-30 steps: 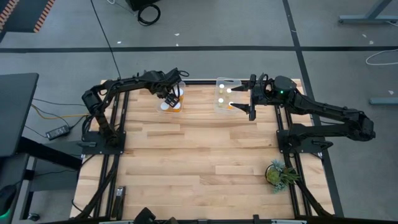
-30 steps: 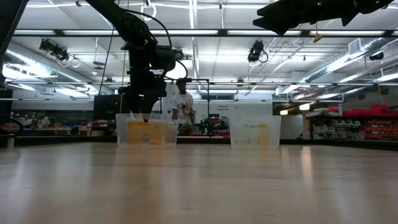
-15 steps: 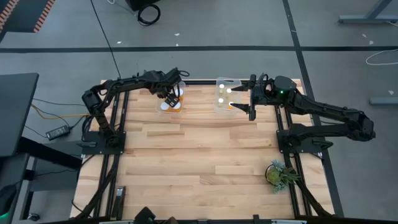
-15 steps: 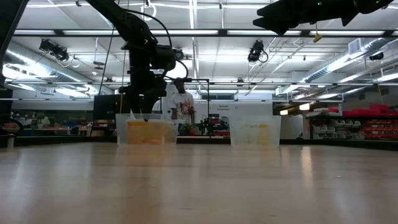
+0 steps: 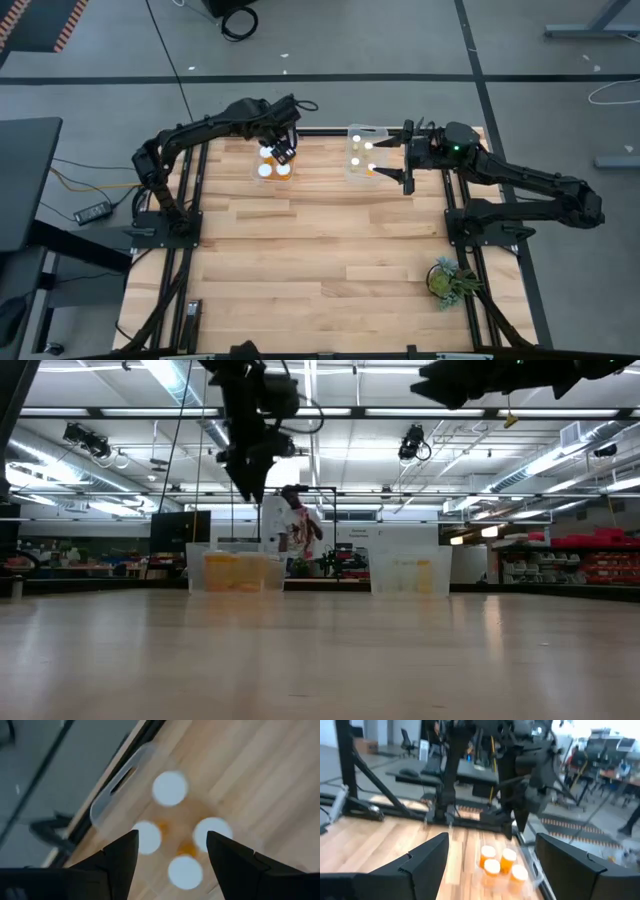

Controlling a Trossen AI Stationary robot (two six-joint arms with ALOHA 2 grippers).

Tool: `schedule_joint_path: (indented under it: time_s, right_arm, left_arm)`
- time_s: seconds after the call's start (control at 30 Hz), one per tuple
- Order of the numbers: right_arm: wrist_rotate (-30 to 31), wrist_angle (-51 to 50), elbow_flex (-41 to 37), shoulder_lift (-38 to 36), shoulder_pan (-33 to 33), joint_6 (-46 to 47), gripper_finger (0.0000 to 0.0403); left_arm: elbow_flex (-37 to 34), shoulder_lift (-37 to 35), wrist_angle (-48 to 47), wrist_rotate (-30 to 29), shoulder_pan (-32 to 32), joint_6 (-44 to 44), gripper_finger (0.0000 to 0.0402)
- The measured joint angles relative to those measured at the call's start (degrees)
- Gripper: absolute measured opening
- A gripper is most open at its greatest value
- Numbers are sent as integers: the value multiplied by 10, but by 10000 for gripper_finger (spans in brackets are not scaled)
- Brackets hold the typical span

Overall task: Pick and place medicine bottles into bin by pill shape (circle, oval)
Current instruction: Return to Home Position

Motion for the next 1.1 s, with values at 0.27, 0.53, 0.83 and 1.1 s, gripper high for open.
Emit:
schedule_joint_path:
  time_s: [0.27, 0.53, 0.83, 1.1]
  right_arm:
    - [-8, -54, 0, -75, 0, 2, 305]
    - [-42, -75, 0, -108, 0, -8, 305]
    - [-37, -75, 0, -109, -11, -5, 305]
    - [-26, -77, 0, -106, -12, 6, 305]
  left_arm:
    - [1, -66, -6, -9, -59, 34, 220]
    - [-8, -148, 0, -10, -112, 34, 203]
    - [-157, -275, 87, -10, -147, 34, 194]
    - [-362, -421, 217, -10, -149, 30, 194]
